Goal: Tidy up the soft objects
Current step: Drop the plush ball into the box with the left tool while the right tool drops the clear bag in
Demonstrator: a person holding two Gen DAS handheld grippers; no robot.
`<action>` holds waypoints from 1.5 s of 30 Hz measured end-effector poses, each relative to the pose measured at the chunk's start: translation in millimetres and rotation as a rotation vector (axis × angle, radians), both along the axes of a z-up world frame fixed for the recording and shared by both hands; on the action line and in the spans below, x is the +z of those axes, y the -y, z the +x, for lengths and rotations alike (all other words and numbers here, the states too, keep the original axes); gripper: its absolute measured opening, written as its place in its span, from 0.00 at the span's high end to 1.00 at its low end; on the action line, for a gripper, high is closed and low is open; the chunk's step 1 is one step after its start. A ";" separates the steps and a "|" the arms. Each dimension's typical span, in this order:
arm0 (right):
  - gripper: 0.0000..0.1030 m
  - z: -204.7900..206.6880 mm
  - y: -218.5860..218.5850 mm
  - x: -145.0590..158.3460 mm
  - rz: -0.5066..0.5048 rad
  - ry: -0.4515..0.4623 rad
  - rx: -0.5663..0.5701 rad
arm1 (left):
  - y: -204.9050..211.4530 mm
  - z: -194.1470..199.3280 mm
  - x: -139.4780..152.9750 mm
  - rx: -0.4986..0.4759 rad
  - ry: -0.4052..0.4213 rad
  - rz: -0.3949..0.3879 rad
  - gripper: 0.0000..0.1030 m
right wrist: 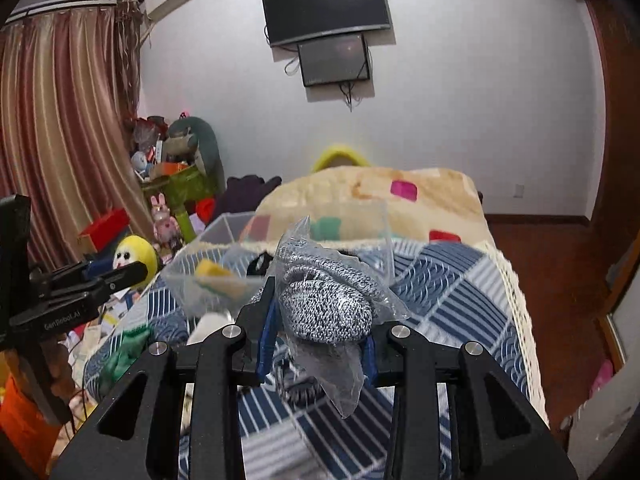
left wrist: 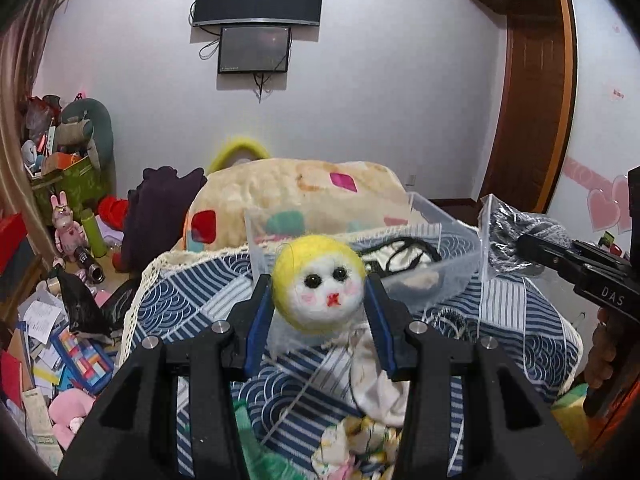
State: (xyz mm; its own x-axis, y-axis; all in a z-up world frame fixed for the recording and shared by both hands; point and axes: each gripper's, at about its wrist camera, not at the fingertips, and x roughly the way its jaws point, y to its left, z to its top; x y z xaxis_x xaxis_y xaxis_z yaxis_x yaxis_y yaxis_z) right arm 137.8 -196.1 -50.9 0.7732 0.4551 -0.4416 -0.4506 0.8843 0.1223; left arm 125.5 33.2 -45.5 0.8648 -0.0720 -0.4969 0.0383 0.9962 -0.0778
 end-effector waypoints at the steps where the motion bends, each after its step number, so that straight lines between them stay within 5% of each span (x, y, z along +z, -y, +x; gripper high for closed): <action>1: 0.70 2.8 -2.9 1.8 0.000 0.008 0.002 | 0.4 2.1 1.3 0.003 0.003 0.002 0.56; 12: 0.70 33.8 -19.9 9.5 0.013 0.018 0.020 | -2.1 46.2 10.0 0.054 0.014 0.007 0.56; 28: 0.70 72.7 -61.6 -8.5 -0.095 -0.038 0.065 | 4.8 104.3 -22.2 0.048 -0.115 0.066 0.56; 45: 0.64 89.6 -74.4 -27.5 -0.185 -0.099 0.049 | 14.9 110.0 -43.4 0.014 -0.181 0.081 0.50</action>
State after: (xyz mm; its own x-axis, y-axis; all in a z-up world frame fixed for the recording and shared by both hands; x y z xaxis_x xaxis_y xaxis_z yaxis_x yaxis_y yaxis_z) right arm 227.5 -121.7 -78.4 0.7008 0.3957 -0.5936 -0.4878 0.8729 0.0060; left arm 235.5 18.3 -88.9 0.7617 -0.0144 -0.6478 0.0171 0.9999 -0.0021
